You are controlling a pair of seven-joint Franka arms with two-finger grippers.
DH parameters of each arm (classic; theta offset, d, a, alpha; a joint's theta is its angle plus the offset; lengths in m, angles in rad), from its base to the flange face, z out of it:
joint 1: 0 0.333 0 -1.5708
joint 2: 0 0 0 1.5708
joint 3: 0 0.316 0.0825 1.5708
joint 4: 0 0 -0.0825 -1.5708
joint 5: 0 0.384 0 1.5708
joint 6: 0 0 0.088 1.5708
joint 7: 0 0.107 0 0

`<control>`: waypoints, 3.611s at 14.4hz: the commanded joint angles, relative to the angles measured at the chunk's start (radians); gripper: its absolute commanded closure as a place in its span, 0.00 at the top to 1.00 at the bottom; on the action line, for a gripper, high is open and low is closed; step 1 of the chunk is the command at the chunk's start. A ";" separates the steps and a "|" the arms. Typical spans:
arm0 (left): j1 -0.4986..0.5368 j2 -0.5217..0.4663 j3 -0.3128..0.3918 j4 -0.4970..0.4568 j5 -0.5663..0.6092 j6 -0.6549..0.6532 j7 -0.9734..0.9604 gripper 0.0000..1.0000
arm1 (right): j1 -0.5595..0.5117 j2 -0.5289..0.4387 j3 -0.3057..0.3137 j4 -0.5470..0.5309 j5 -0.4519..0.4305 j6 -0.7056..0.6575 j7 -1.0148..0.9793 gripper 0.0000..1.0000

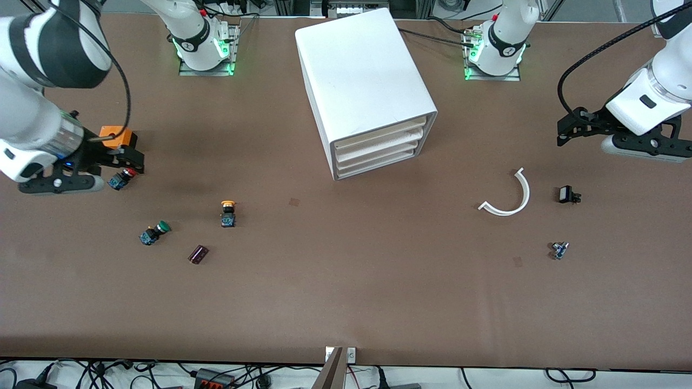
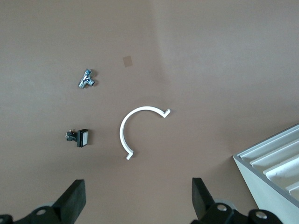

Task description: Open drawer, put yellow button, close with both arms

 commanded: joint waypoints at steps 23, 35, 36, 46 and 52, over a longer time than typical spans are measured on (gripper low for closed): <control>-0.038 0.469 -0.076 0.035 -0.851 -0.263 0.431 1.00 | 0.143 0.504 0.001 0.043 0.072 0.360 0.025 1.00; -0.047 0.525 -0.102 -0.175 -1.048 -0.119 0.839 0.74 | 0.143 0.558 0.001 0.043 0.108 0.364 0.022 0.62; -0.040 0.525 -0.123 -0.207 -1.055 -0.108 0.844 0.74 | 0.143 0.558 0.001 0.043 0.108 0.364 0.024 0.45; -0.078 0.526 -0.128 -0.252 -1.083 -0.104 0.904 0.35 | 0.177 0.494 0.001 0.267 0.108 0.159 0.011 0.00; -0.081 0.525 -0.128 -0.258 -1.081 -0.108 0.902 0.13 | 0.206 0.468 0.001 0.503 0.108 -0.064 0.002 0.00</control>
